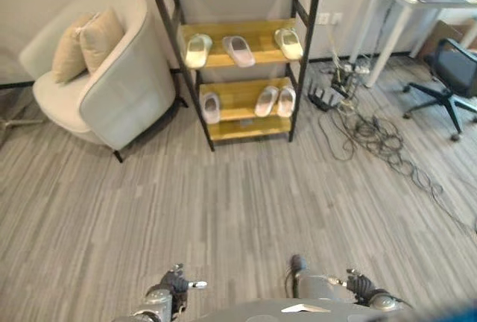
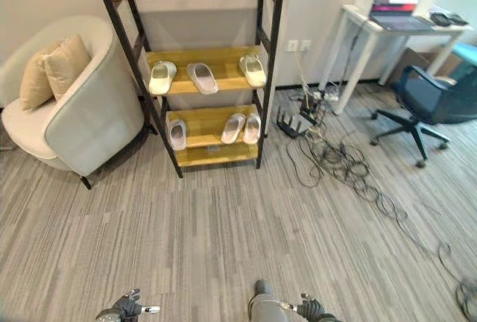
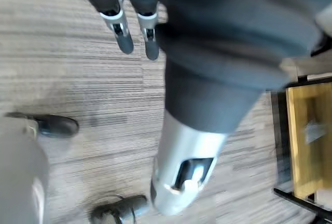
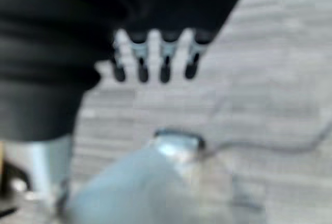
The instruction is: Arrange the slippers neatly on the shoe rack.
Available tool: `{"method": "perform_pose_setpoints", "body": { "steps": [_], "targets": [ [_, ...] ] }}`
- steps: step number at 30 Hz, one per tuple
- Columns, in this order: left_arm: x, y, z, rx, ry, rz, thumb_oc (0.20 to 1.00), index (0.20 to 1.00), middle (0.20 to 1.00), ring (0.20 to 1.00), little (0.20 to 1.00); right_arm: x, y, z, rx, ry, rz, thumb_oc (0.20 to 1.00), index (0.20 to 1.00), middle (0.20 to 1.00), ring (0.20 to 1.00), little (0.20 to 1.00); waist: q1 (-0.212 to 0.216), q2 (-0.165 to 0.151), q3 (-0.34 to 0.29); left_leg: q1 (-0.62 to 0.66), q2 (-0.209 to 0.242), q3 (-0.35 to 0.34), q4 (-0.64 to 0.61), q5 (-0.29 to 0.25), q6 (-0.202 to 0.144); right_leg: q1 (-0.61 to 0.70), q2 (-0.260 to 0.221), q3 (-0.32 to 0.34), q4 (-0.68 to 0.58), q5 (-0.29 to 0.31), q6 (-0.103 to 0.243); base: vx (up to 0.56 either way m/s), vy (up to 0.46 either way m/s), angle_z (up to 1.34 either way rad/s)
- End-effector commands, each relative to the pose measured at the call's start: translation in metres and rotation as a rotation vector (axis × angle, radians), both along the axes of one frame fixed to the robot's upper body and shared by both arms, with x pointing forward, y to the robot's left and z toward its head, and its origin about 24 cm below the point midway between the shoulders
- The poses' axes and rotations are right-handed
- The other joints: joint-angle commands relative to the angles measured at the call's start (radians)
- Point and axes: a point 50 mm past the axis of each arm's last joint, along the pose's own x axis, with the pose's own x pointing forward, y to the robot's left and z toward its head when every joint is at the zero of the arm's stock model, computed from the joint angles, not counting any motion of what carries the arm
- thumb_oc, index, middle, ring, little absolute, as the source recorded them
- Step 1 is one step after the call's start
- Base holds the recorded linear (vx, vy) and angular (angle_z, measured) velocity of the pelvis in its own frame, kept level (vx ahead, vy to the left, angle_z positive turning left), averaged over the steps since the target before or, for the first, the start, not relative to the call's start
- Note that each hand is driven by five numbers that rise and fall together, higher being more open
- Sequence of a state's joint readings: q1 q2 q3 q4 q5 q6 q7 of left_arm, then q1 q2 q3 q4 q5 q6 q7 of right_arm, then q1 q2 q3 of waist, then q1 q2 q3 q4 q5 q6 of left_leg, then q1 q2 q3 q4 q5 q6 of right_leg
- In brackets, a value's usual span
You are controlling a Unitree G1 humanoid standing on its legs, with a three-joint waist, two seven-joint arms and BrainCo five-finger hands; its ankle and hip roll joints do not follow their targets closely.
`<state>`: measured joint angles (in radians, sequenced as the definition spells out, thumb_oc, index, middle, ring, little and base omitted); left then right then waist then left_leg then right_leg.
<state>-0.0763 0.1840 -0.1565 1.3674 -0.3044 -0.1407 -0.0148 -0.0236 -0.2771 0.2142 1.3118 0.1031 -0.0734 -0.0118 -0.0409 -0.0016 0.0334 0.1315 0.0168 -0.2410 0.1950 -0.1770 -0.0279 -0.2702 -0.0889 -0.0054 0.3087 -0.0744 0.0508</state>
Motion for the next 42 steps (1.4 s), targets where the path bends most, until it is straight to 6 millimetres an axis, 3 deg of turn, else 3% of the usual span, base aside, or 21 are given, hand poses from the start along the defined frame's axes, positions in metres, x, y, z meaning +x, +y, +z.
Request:
{"method": "perform_pose_setpoints", "body": {
  "steps": [1,2,3,5,7,8,9,11,12,14,18,19,20,22,25,27,29,32,34,41,42],
  "targets": [
    [0.024,0.012,0.01,0.017,-0.102,0.101,1.0,1.0,1.0,1.0,1.0,-0.007,-0.009,0.001,-0.044,0.022,0.039,1.0,1.0,1.0,1.0,1.0,0.014,-0.044,0.05,-0.118,-0.005,-0.025,0.182,0.077,-0.022,0.142,-0.014,-0.002,-0.063,0.03,0.048,0.15,-0.318,0.62],
    [0.033,0.013,0.013,0.015,-0.139,0.144,1.0,1.0,1.0,1.0,1.0,0.003,-0.01,0.004,-0.052,-0.012,0.029,1.0,1.0,1.0,1.0,1.0,0.027,-0.064,0.076,-0.243,-0.012,0.012,0.366,0.152,-0.012,0.18,-0.021,-0.033,-0.072,0.021,0.026,0.07,-0.21,0.52],
    [0.033,0.013,0.013,0.015,-0.139,0.144,1.0,1.0,1.0,1.0,1.0,0.003,-0.01,0.004,-0.052,-0.012,0.029,1.0,1.0,1.0,1.0,1.0,0.025,-0.062,0.076,-0.247,-0.012,0.01,0.371,0.15,-0.012,0.179,-0.02,-0.035,-0.071,0.02,0.026,0.08,-0.201,0.6],
    [0.035,0.017,0.015,0.004,-0.164,0.238,1.0,1.0,1.0,1.0,1.0,0.008,-0.011,0.006,-0.064,-0.029,0.04,1.0,1.0,1.0,1.0,1.0,0.039,-0.071,0.081,-0.301,0.023,0.107,0.393,0.14,0.0,0.218,-0.023,-0.076,-0.09,-0.008,0.011,0.17,-0.123,0.45],
    [0.034,0.017,0.015,0.001,-0.169,0.27,1.0,1.0,1.0,1.0,1.0,0.009,-0.01,0.006,-0.07,-0.031,0.054,1.0,1.0,1.0,1.0,1.0,0.046,-0.07,0.08,-0.308,0.032,0.13,0.367,0.126,-0.002,0.233,-0.021,-0.085,-0.099,-0.018,0.012,0.19,-0.01,0.51],
    [0.029,0.018,0.013,-0.004,-0.17,0.349,1.0,1.0,1.0,1.0,1.0,0.011,-0.012,0.007,-0.096,-0.028,0.084,1.0,1.0,1.0,1.0,1.0,0.063,-0.073,0.07,-0.323,0.055,0.161,0.24,0.089,-0.012,0.26,-0.029,-0.103,-0.122,-0.038,0.023,0.28,0.091,0.52],
    [0.027,0.018,0.013,-0.002,-0.167,0.368,1.0,1.0,1.0,1.0,1.0,0.013,-0.014,0.008,-0.106,-0.033,0.089,1.0,1.0,1.0,1.0,1.0,0.071,-0.072,0.068,-0.34,0.072,0.17,0.166,0.11,-0.025,0.283,-0.031,-0.108,-0.137,-0.047,0.029,0.4,0.152,0.36],
    [0.029,0.021,0.014,0.001,-0.168,0.362,1.0,1.0,1.0,1.0,1.0,0.019,-0.02,0.011,-0.119,-0.052,0.07,1.0,1.0,1.0,1.0,1.0,0.091,-0.055,0.063,-0.402,0.123,0.192,0.011,0.236,-0.063,0.341,-0.022,-0.118,-0.178,-0.064,0.042,0.33,0.162,0.18],
    [0.03,0.022,0.014,0.014,-0.164,0.331,1.0,1.0,1.0,1.0,1.0,0.02,-0.021,0.011,-0.117,-0.054,0.059,1.0,1.0,1.0,1.0,1.0,0.098,-0.057,0.068,-0.429,0.138,0.219,-0.033,0.259,-0.069,0.376,-0.027,-0.117,-0.203,-0.068,0.046,0.33,0.208,0.15],
    [0.021,0.024,0.012,0.028,-0.127,0.308,1.0,1.0,1.0,1.0,1.0,0.022,-0.018,0.011,-0.119,-0.058,0.064,1.0,1.0,1.0,1.0,1.0,0.114,-0.05,0.061,-0.423,0.134,0.195,-0.064,0.282,-0.082,0.41,-0.042,-0.098,-0.222,-0.065,0.062,0.36,0.274,-0.06],
    [0.001,0.031,0.007,0.063,-0.047,0.255,1.0,1.0,1.0,1.0,1.0,0.024,-0.013,0.01,-0.097,-0.06,0.056,1.0,1.0,1.0,1.0,1.0,0.125,-0.079,0.037,-0.421,0.076,0.2,0.006,0.23,-0.065,0.416,-0.112,-0.089,-0.215,-0.008,0.101,0.36,0.313,-0.47],
    [-0.004,0.035,0.007,0.08,-0.022,0.228,1.0,1.0,1.0,1.0,1.0,0.028,-0.009,0.009,-0.064,-0.084,0.003,1.0,1.0,1.0,1.0,1.0,0.124,-0.096,0.026,-0.41,0.053,0.227,0.03,0.191,-0.042,0.396,-0.145,-0.074,-0.195,0.058,0.119,0.27,0.261,-0.18],
    [-0.004,0.035,0.007,0.08,-0.022,0.227,1.0,1.0,1.0,1.0,1.0,0.028,-0.009,0.009,-0.064,-0.084,0.003,1.0,1.0,1.0,1.0,1.0,0.125,-0.096,0.026,-0.41,0.053,0.228,0.031,0.19,-0.041,0.396,-0.145,-0.073,-0.195,0.058,0.119,0.25,0.274,-0.13],
    [-0.003,0.04,0.008,0.106,-0.015,0.176,1.0,1.0,1.0,1.0,1.0,0.031,-0.001,0.008,-0.028,-0.104,-0.022,1.0,1.0,1.0,1.0,1.0,0.112,-0.104,0.021,-0.4,0.027,0.251,0.047,0.15,-0.009,0.349,-0.187,-0.055,-0.142,0.181,0.138,0.15,0.234,-0.1],
    [0.003,0.043,0.011,0.12,-0.034,0.148,1.0,1.0,1.0,1.0,1.0,0.031,0.002,0.008,-0.013,-0.111,-0.026,1.0,1.0,1.0,1.0,1.0,0.1,-0.103,0.019,-0.384,0.011,0.256,0.041,0.131,0.008,0.32,-0.194,-0.04,-0.104,0.231,0.132,0.13,0.179,-0.03],
    [0.01,0.044,0.014,0.126,-0.062,0.13,1.0,1.0,1.0,1.0,1.0,0.029,0.004,0.007,-0.001,-0.109,-0.029,1.0,1.0,1.0,1.0,1.0,0.085,-0.096,0.02,-0.362,-0.007,0.245,0.027,0.12,0.021,0.288,-0.174,-0.025,-0.095,0.225,0.121,0.16,0.148,0.35],
    [0.023,0.043,0.017,0.128,-0.103,0.104,1.0,1.0,1.0,1.0,1.0,0.028,0.008,0.006,0.012,-0.112,-0.024,1.0,1.0,1.0,1.0,1.0,0.062,-0.082,0.031,-0.322,-0.021,0.224,0.002,0.109,0.029,0.245,-0.133,-0.007,-0.11,0.163,0.108,0.16,0.103,0.29],
    [0.035,0.038,0.02,0.121,-0.142,0.082,1.0,1.0,1.0,1.0,1.0,0.033,0.014,0.006,0.016,-0.12,0.011,1.0,1.0,1.0,1.0,1.0,0.042,-0.071,0.056,-0.292,-0.029,0.2,-0.001,0.097,0.031,0.202,-0.111,-0.017,-0.155,0.129,0.103,0.12,0.04,0.37],
    [0.047,0.031,0.024,0.108,-0.187,0.068,1.0,1.0,1.0,1.0,1.0,0.042,0.019,0.009,0.07,-0.19,-0.088,1.0,1.0,1.0,1.0,1.0,0.015,-0.075,0.079,-0.263,-0.046,0.184,0.015,0.074,0.032,0.179,-0.101,-0.029,-0.22,0.123,0.111,0.11,0.004,0.34],
    [0.031,0.026,0.017,0.088,-0.148,0.064,1.0,1.0,1.0,1.0,1.0,0.051,0.023,0.013,0.112,-0.268,-0.098,1.0,1.0,1.0,1.0,1.0,0.028,-0.083,0.057,-0.234,-0.032,0.173,0.003,0.067,0.01,0.249,-0.093,-0.029,-0.288,0.115,0.108,0.05,-0.08,0.26],
    [0.02,0.044,0.018,0.111,-0.135,0.094,1.0,1.0,1.0,1.0,1.0,0.052,-0.021,0.037,0.109,-0.381,-0.105,1.0,1.0,1.0,1.0,1.0,0.014,-0.103,0.047,-0.215,-0.015,0.173,-0.021,0.078,-0.002,0.265,-0.084,-0.025,-0.297,0.111,0.108,0.05,-0.136,0.0]
  ]
}}
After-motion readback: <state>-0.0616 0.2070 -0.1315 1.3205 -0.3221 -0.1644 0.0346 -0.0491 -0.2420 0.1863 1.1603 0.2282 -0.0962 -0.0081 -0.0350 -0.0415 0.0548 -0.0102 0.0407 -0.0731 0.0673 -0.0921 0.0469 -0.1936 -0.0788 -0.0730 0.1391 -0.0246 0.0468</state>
